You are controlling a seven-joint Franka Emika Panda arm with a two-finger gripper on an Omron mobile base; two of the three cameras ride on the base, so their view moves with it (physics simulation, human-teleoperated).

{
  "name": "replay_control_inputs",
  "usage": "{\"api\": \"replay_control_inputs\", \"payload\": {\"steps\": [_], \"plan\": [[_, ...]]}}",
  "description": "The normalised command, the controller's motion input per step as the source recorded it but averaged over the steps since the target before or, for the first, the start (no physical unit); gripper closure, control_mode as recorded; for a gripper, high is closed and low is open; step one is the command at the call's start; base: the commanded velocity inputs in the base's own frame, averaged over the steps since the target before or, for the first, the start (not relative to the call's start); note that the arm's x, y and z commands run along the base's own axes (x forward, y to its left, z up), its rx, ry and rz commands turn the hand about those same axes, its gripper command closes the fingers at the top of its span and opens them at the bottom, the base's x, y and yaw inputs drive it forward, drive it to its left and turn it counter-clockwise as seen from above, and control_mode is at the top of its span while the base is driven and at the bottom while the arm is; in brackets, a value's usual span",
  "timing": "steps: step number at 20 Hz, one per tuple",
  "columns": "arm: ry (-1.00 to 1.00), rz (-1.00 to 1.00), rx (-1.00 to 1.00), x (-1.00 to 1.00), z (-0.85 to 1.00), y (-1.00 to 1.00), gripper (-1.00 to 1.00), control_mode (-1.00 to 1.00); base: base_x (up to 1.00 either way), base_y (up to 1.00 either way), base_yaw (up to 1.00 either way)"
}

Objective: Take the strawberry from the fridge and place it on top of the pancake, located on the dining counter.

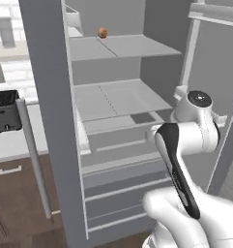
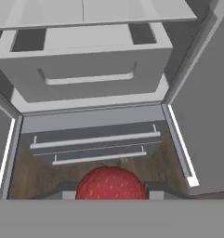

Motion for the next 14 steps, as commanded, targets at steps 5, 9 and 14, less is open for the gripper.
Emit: {"api": "replay_control_inputs", "payload": {"steps": [5, 9, 14], "plan": [[0.0, 0.0, 0.0, 0.0, 0.0, 0.0, 1.0, 1.0, -0.77, 0.22, -0.69], [0.0, 0.0, 0.0, 0.0, 0.0, 0.0, 1.0, 1.0, -0.47, 0.04, -0.88], [0.0, 0.0, 0.0, 0.0, 0.0, 0.0, 1.0, 1.0, -0.04, 0.0, -0.98]]}}
